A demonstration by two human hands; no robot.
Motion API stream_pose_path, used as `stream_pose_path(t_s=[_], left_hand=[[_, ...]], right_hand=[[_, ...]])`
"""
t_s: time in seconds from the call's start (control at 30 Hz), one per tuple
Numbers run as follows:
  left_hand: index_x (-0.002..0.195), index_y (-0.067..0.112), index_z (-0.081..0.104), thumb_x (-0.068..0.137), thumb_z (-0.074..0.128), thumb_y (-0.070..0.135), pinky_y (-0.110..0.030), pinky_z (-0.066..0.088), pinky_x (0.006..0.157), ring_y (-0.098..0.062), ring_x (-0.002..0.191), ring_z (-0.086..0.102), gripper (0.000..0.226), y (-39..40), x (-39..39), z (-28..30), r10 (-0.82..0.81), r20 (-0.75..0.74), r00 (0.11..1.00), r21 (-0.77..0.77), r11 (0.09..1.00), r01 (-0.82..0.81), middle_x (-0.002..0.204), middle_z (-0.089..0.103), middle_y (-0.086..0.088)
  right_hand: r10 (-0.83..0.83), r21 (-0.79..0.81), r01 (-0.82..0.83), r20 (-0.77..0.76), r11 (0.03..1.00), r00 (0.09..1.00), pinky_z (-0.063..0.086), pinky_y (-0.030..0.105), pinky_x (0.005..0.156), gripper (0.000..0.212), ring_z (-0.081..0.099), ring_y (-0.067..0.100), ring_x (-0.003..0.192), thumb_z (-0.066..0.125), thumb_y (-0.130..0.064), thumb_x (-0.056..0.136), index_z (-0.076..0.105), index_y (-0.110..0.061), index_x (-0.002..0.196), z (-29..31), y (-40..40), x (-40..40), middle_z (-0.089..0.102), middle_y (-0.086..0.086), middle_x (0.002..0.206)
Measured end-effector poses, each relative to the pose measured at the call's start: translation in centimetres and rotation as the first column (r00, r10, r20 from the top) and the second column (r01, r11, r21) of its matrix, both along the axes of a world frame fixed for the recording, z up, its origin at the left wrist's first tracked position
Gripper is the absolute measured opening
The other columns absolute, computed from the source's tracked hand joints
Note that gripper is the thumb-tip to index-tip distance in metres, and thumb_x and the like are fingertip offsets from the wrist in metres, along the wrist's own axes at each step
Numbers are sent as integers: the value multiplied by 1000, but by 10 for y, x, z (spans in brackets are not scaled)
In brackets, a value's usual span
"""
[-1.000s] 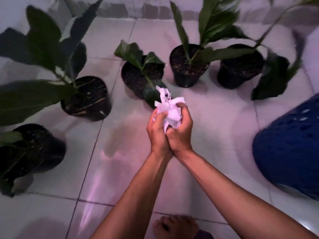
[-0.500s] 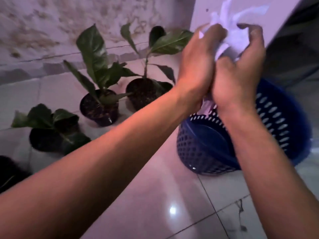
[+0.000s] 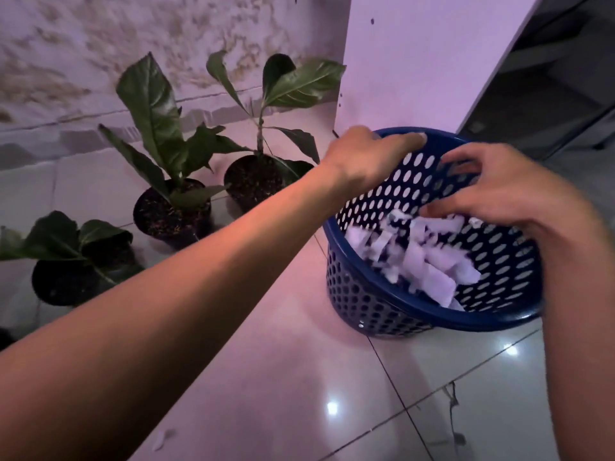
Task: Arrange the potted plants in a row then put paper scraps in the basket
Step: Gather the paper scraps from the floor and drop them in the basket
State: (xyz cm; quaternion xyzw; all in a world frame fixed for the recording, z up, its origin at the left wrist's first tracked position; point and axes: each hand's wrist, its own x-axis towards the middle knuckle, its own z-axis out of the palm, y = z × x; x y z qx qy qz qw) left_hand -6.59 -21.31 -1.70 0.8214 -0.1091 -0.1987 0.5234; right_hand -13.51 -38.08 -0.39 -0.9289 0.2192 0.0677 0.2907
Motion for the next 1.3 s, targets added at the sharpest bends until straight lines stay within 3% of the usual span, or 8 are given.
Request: stream_pose_path(t_s=[0.13, 0.27, 0.43, 0.57, 0.7, 0.8, 1.03, 1.3], left_hand=[[116, 15, 75, 97, 62, 41, -39, 57, 99, -10, 98, 73, 35, 36, -7, 9, 145, 284, 948, -172, 980, -98, 108, 79, 2], [134, 12, 57, 96, 64, 27, -35, 51, 108, -3, 124, 58, 42, 103, -21, -4, 439, 586, 682, -349, 895, -276, 133, 61, 9], [131, 9, 57, 92, 64, 19, -34, 52, 100, -13, 117, 63, 41, 220, -58, -74, 603, 607, 517, -243, 761, -602, 129, 65, 1], [128, 6, 62, 83, 67, 15, -37, 49, 101, -27, 113, 63, 47, 297, -125, -163, 543, 491, 681, 188, 697, -692, 126, 66, -11], [144, 10, 53, 73, 83, 25, -30, 40, 110, -34, 134, 51, 79, 324, -193, -227, 473, -86, 877, 635, 704, -318, 144, 54, -15], [133, 17, 63, 66, 87, 34, -31, 48, 98, -32, 120, 58, 73, 316, -217, -253, 460, -143, 876, 663, 702, -260, 129, 61, -13], [111, 14, 80, 85, 70, 14, -32, 50, 91, -31, 102, 70, 27, 296, -224, -276, 479, 36, 877, 608, 686, -399, 106, 78, -11], [92, 13, 84, 80, 79, 10, -25, 56, 71, -2, 69, 64, 13, 292, -130, -197, 322, 253, 912, 378, 835, -399, 76, 79, -5]], right_hand=[[-26, -6, 29, 258, 1000, 966, 51, 48, 108, 72, 68, 16, 112, 95, -38, 66, 65, -27, 131, 7, 14, 3, 70, -7, 123], [94, 134, -208, 577, 969, 811, 60, 32, 91, 40, 74, 2, 92, 88, -36, 75, 71, -36, 111, 17, 86, -6, 75, -14, 106], [470, 260, -646, 504, 718, 725, 58, 21, 70, 31, 71, 5, 77, 85, -34, 72, 77, -27, 101, -43, 231, -15, 75, -11, 89], [768, 151, -772, 95, 618, 634, 58, 34, 94, 40, 72, 17, 97, 88, -24, 73, 78, -20, 111, -150, 304, -1, 79, 2, 107], [864, 109, -871, -229, 480, 447, 46, 28, 103, 74, 61, 25, 127, 93, -22, 68, 66, -18, 137, -226, 331, -4, 64, 8, 140], [921, 113, -927, -207, 358, 330, 42, 32, 110, 79, 54, 31, 132, 89, -15, 70, 60, -18, 143, -267, 336, -20, 54, 10, 141], [939, 64, -937, -5, 342, 343, 53, 31, 87, 19, 70, 29, 97, 71, -6, 86, 83, -15, 99, -296, 335, -47, 75, 10, 104], [809, -35, -809, -21, 586, 587, 59, 32, 85, 18, 75, 28, 89, 78, -11, 78, 83, -25, 88, -190, 312, -7, 79, 9, 93]])
